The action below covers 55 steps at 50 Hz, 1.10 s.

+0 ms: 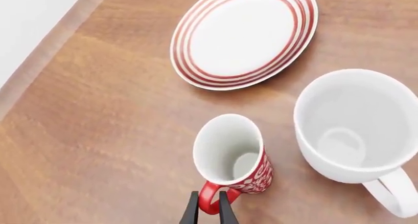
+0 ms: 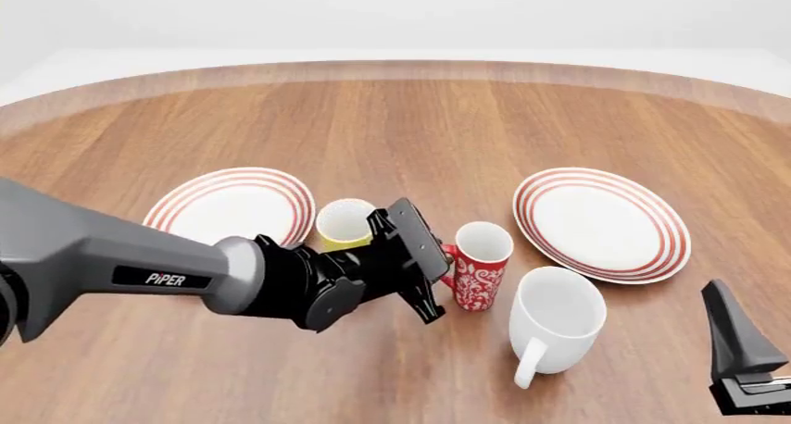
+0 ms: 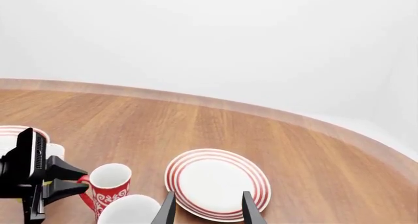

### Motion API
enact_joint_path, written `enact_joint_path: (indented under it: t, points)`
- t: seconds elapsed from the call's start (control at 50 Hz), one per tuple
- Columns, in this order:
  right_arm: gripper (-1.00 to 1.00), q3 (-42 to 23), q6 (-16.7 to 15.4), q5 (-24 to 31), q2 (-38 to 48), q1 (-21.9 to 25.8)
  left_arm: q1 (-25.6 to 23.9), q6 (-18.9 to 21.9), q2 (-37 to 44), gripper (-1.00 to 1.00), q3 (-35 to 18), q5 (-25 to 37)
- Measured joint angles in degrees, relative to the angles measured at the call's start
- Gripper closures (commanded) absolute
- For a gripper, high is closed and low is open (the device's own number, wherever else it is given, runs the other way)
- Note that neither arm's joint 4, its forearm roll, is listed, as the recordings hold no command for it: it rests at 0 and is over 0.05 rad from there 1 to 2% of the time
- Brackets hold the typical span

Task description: Put the red mug on the left plate.

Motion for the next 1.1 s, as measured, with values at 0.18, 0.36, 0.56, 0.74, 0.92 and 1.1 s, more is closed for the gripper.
enact_joint_path:
  t: [0.18,0.36,0.56,0.74,0.92,1.1]
  points:
    - [-1.00,0.04,-0.04,-0.10,0.00,-0.03,-0.10,-0.17,-0.15,1.00,0.23,-0.03]
    - [-1.00,0.11,-0.09,-0.20,0.00,-0.03,-0.12,-0.61,-0.36,1.00,0.38,0.03]
    - [-1.00,0.28,-0.19,-0.41,0.00,-0.01,0.40,-0.92,-1.02,1.00,0.43,0.14]
    - [-1.00,0.44,-0.31,-0.63,0.00,0.01,0.77,-1.18,-1.88,1.00,0.67,0.12]
    - [-1.00,0.50,-0.42,-0.75,0.00,0.03,1.12,-1.34,-2.96,1.00,1.05,0.12]
    - [-1.00,0.51,-0.51,-0.83,0.00,0.05,1.65,-1.40,-4.25,1.00,1.71,-0.08]
